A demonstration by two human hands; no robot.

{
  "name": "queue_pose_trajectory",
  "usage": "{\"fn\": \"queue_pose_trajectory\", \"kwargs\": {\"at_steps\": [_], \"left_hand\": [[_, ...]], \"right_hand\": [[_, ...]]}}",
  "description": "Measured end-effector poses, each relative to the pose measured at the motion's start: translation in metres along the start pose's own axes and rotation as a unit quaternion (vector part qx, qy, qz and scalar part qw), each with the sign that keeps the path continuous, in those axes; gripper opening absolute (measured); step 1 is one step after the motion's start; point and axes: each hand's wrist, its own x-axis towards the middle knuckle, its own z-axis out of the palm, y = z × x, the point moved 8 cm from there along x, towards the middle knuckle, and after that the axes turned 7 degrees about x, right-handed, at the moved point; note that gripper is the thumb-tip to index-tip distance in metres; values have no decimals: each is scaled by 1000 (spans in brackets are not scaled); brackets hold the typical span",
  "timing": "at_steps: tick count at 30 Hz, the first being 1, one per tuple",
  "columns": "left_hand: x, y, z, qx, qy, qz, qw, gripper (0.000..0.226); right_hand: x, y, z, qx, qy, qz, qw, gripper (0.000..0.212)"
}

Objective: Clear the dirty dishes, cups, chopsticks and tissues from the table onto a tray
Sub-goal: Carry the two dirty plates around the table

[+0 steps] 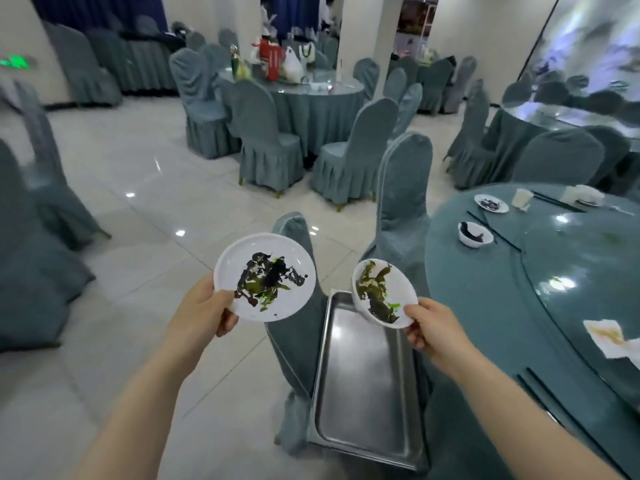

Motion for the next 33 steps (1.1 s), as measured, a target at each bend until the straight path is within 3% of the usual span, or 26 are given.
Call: {"fn": "queue_pose_trajectory", "kwargs": {"at_steps": [6, 12, 20, 26, 33], "left_hand": [[64, -28, -101, 18, 74, -23, 997, 9], [159, -46, -169, 39, 87, -50, 994, 21], [282, -83, -261, 37, 112, -86, 989, 23], [400, -98, -279, 18, 59, -38, 997, 24], [554, -69, -226, 15, -121, 23, 992, 22]], "right_hand": [[68, -36, 112, 80, -42, 2, 996, 14], [153, -71, 223, 138, -74, 12, 988, 13], [242, -126, 345, 80, -95, -7, 992, 11], [297, -138, 408, 40, -90, -5, 995, 13], [359, -146, 401, 107, 44, 14, 993, 13]]}}
